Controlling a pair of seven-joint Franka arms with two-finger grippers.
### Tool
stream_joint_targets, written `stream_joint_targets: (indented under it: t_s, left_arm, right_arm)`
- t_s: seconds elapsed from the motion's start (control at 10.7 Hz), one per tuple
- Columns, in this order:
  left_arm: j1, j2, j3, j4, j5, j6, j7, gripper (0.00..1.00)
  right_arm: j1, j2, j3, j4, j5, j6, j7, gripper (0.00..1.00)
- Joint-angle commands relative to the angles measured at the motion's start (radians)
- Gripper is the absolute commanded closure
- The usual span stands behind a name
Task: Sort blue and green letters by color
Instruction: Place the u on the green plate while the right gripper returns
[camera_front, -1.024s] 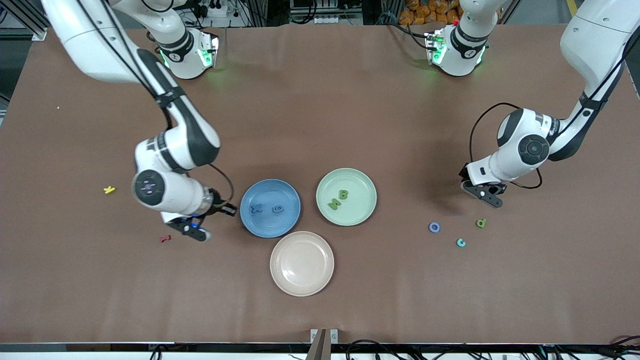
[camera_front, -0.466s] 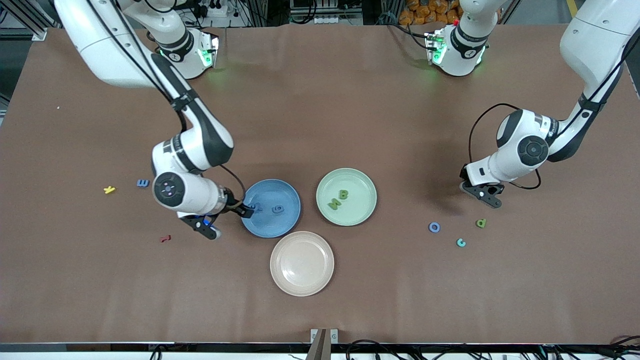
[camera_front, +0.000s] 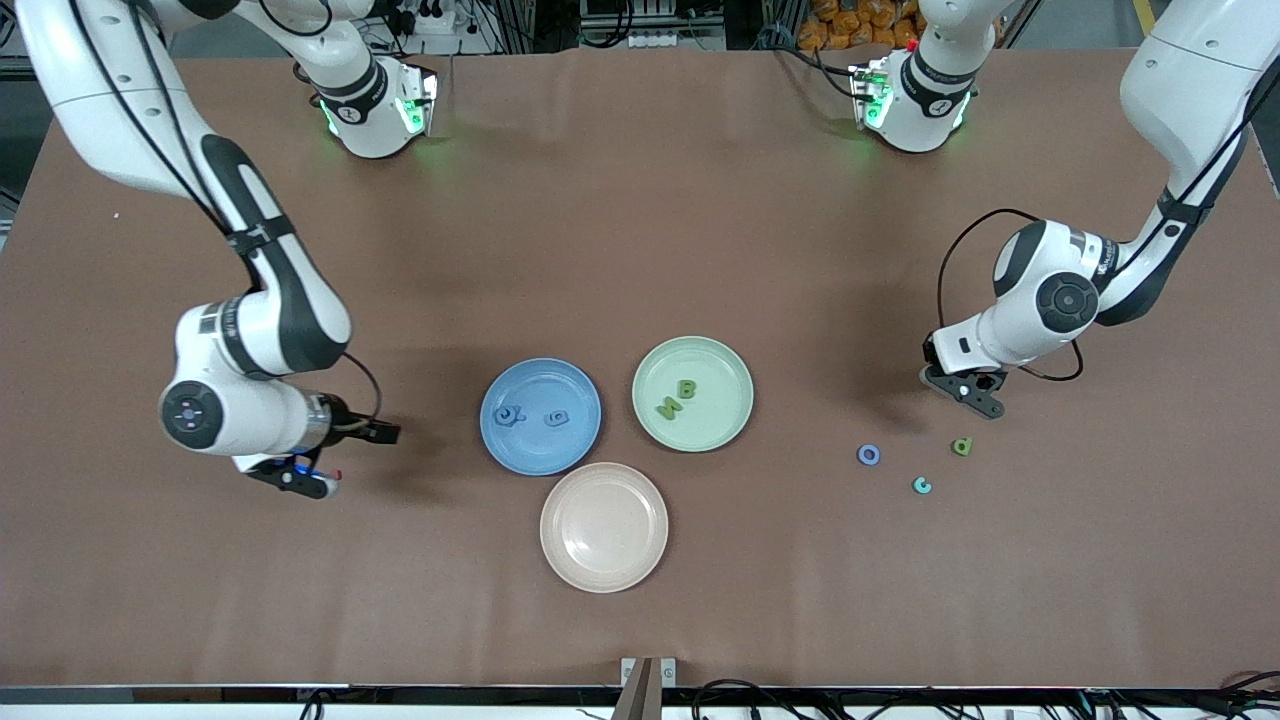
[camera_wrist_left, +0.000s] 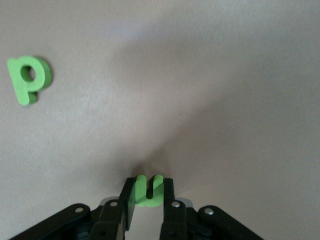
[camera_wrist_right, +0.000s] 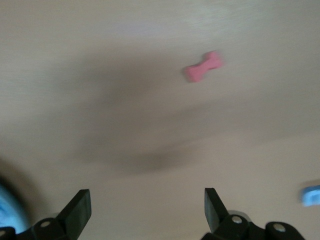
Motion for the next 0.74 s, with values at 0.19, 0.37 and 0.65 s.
stream_joint_targets:
  t_s: [0.19,0.37,0.65]
  left_arm:
    - [-0.293,0.005,-0.005,0.140,0.001,-0.007,-0.345,1.00]
    - [-0.420,0.022,-0.007,0.202,-0.001,-0.007,-0.508,1.00]
    - [-0.606,0.103,-0.005,0.350,-0.013,-0.007,-0.727,1.00]
  right_arm:
    - [-0.211,-0.110,0.014,-0.224,-0.072,0.127,-0.341,0.00]
    - [-0.251,-0.146,0.014,-0.306,-0.100,0.148,-0.342,0.00]
    - [-0.299,-0.140,0.014,-0.369,-0.149,0.152,-0.342,0.00]
